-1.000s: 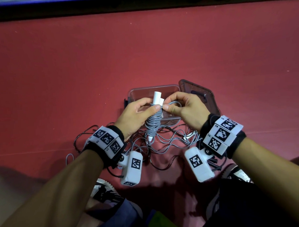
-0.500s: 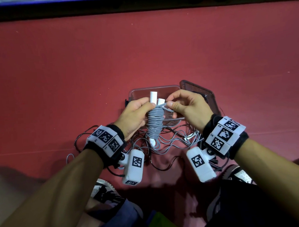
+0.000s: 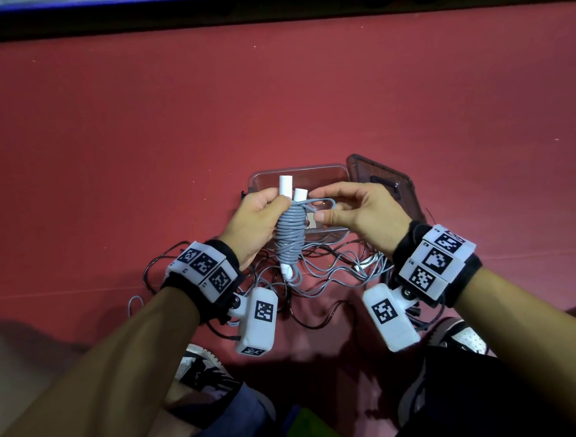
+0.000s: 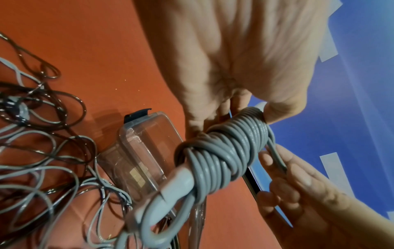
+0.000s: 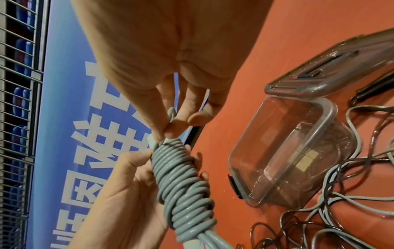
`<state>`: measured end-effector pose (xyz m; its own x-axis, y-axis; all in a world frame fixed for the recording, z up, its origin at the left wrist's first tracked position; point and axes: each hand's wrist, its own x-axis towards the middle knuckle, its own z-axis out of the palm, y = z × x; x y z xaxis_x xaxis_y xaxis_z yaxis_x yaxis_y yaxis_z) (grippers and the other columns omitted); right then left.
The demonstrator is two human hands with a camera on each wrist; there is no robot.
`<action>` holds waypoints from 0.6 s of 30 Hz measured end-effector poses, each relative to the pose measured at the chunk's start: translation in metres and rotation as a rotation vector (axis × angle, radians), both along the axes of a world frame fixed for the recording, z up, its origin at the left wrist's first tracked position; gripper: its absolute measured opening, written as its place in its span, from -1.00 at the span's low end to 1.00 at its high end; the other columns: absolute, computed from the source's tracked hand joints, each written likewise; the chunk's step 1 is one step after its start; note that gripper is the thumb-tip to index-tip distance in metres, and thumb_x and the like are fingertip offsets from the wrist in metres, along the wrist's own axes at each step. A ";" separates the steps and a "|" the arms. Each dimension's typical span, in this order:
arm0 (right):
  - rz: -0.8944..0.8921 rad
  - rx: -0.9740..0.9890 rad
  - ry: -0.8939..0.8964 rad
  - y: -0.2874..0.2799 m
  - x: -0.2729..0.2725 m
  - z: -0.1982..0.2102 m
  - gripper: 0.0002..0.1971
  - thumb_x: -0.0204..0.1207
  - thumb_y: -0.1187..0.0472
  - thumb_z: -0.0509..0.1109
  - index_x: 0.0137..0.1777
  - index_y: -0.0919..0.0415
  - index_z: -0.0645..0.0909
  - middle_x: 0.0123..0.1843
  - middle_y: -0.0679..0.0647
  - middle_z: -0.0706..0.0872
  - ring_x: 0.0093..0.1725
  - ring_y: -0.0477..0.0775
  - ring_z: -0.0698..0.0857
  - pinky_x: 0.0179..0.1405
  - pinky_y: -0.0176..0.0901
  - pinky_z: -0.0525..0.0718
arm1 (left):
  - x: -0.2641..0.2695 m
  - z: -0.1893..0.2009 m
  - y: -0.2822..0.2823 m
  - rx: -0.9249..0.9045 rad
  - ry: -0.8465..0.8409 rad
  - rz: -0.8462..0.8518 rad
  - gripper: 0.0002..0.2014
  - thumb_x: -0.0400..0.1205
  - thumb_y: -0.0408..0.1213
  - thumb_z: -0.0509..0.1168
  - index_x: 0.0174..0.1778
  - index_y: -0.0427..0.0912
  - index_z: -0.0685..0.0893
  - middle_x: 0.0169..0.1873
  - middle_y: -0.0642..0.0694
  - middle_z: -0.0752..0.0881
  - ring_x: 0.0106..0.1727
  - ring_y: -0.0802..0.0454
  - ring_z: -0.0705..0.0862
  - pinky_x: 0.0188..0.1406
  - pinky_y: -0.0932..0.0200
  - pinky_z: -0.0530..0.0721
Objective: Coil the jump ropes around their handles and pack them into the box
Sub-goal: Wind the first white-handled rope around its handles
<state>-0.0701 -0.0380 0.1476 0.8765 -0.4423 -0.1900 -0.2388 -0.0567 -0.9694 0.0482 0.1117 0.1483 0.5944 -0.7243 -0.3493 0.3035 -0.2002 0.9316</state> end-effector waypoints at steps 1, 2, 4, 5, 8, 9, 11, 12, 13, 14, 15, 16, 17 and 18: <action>0.007 0.002 0.004 0.000 0.000 0.001 -0.67 0.43 0.43 0.60 0.20 0.26 0.76 -0.51 -0.08 0.67 -0.45 -0.17 0.58 -0.20 -0.31 0.59 | 0.000 0.000 0.000 0.009 -0.003 0.011 -0.54 0.63 -0.27 0.31 0.17 -0.69 0.50 0.09 -0.66 0.69 0.02 -0.32 0.75 0.29 -0.53 0.59; 0.014 0.004 0.004 0.000 -0.001 0.001 -0.66 0.44 0.45 0.58 0.21 0.26 0.76 -0.54 -0.12 0.65 -0.48 -0.22 0.57 -0.24 -0.36 0.58 | 0.000 0.000 0.000 0.027 -0.007 0.022 -0.61 0.69 -0.33 0.26 0.18 -0.70 0.51 0.09 -0.65 0.70 0.02 -0.33 0.76 0.28 -0.50 0.62; 0.021 0.006 -0.003 -0.001 -0.001 0.000 -0.65 0.44 0.46 0.58 0.21 0.20 0.77 -0.49 -0.09 0.66 -0.44 -0.17 0.58 -0.21 -0.32 0.58 | 0.002 -0.003 0.000 0.045 -0.003 0.038 -0.66 0.73 -0.38 0.22 0.18 -0.70 0.51 0.05 -0.60 0.72 0.03 -0.32 0.76 0.27 -0.41 0.66; 0.021 -0.001 -0.005 -0.001 -0.001 0.000 -0.65 0.44 0.45 0.58 0.20 0.17 0.77 -0.46 -0.04 0.67 -0.40 -0.12 0.58 -0.19 -0.28 0.58 | 0.003 -0.004 -0.001 0.048 0.001 0.039 -0.68 0.75 -0.40 0.21 0.18 -0.70 0.52 0.04 -0.57 0.72 0.02 -0.30 0.76 0.24 -0.34 0.70; 0.023 -0.050 -0.017 0.000 -0.002 0.001 -0.68 0.49 0.44 0.54 0.22 0.20 0.76 -0.30 -0.01 0.76 -0.29 -0.07 0.65 -0.14 -0.35 0.63 | 0.004 -0.004 -0.002 0.043 -0.003 0.025 -0.80 0.76 -0.45 0.19 0.12 -0.55 0.61 -0.09 -0.40 0.77 -0.10 -0.14 0.81 0.06 -0.15 0.77; 0.028 -0.066 -0.028 0.000 -0.002 0.001 -0.68 0.51 0.45 0.52 0.24 0.24 0.75 -0.21 0.02 0.79 -0.26 -0.08 0.68 -0.11 -0.39 0.65 | 0.004 -0.004 -0.002 0.038 -0.004 0.021 -0.82 0.75 -0.45 0.20 0.11 -0.52 0.62 -0.12 -0.34 0.77 -0.12 -0.11 0.81 0.06 -0.16 0.77; 0.040 -0.091 -0.032 0.000 -0.002 0.001 -0.69 0.55 0.43 0.48 0.28 0.28 0.72 -0.06 0.21 0.83 -0.22 -0.09 0.72 -0.03 -0.39 0.69 | 0.004 -0.003 -0.002 0.024 0.009 0.028 -0.78 0.75 -0.45 0.23 0.17 -0.57 0.62 -0.07 -0.35 0.77 -0.06 -0.16 0.79 0.21 -0.28 0.72; 0.044 -0.101 -0.031 0.000 -0.002 0.001 -0.70 0.58 0.42 0.46 0.29 0.26 0.72 -0.03 0.30 0.83 -0.21 -0.10 0.73 0.01 -0.35 0.70 | 0.003 -0.003 -0.001 0.016 0.018 0.030 -0.77 0.75 -0.43 0.24 0.21 -0.56 0.63 -0.04 -0.37 0.77 -0.01 -0.21 0.77 0.29 -0.33 0.67; 0.046 -0.108 -0.029 0.001 -0.002 0.001 -0.72 0.59 0.41 0.45 0.28 0.23 0.73 -0.03 0.32 0.83 -0.22 -0.11 0.73 0.04 -0.32 0.72 | 0.003 -0.002 -0.001 0.003 0.028 0.027 -0.77 0.75 -0.41 0.27 0.22 -0.51 0.65 0.00 -0.38 0.77 0.05 -0.25 0.76 0.35 -0.36 0.63; 0.046 -0.112 -0.028 0.001 -0.002 0.001 -0.73 0.61 0.41 0.43 0.27 0.20 0.73 -0.09 0.24 0.84 -0.23 -0.13 0.73 0.05 -0.30 0.72 | 0.002 -0.001 0.000 -0.010 0.039 0.020 -0.79 0.73 -0.38 0.32 0.21 -0.43 0.68 0.03 -0.36 0.79 0.09 -0.27 0.76 0.39 -0.38 0.62; 0.047 -0.113 -0.029 0.001 -0.002 0.000 -0.74 0.63 0.41 0.40 0.25 0.16 0.73 -0.17 0.09 0.85 -0.24 -0.14 0.73 0.05 -0.27 0.73 | 0.002 -0.001 0.000 -0.022 0.050 0.005 -0.78 0.70 -0.33 0.38 0.21 -0.35 0.71 0.06 -0.33 0.81 0.13 -0.26 0.76 0.41 -0.40 0.62; 0.053 -0.121 -0.031 0.001 -0.003 0.000 -0.74 0.65 0.41 0.38 0.23 0.12 0.73 -0.25 -0.07 0.83 -0.25 -0.14 0.73 0.06 -0.22 0.73 | 0.002 -0.001 0.001 -0.030 0.055 -0.013 -0.74 0.64 -0.27 0.46 0.21 -0.28 0.72 0.09 -0.29 0.83 0.16 -0.24 0.78 0.42 -0.41 0.61; 0.062 -0.133 -0.031 0.000 -0.003 0.000 -0.73 0.66 0.41 0.36 0.19 0.06 0.73 -0.31 -0.15 0.80 -0.24 -0.13 0.73 0.08 -0.14 0.73 | 0.003 -0.002 0.002 -0.034 0.054 -0.033 -0.68 0.59 -0.21 0.52 0.22 -0.24 0.73 0.12 -0.26 0.83 0.20 -0.23 0.78 0.43 -0.43 0.60; 0.068 -0.148 -0.026 0.000 -0.003 -0.001 -0.71 0.68 0.40 0.34 0.15 -0.01 0.73 -0.33 -0.15 0.79 -0.23 -0.10 0.73 0.13 -0.04 0.73 | 0.004 -0.002 0.002 -0.032 0.051 -0.055 -0.62 0.54 -0.17 0.56 0.23 -0.20 0.74 0.14 -0.25 0.83 0.24 -0.23 0.78 0.44 -0.44 0.58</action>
<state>-0.0731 -0.0378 0.1468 0.9093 -0.4029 -0.1039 -0.2044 -0.2150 -0.9550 0.0518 0.1140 0.1459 0.5354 -0.7668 -0.3540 0.3400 -0.1879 0.9214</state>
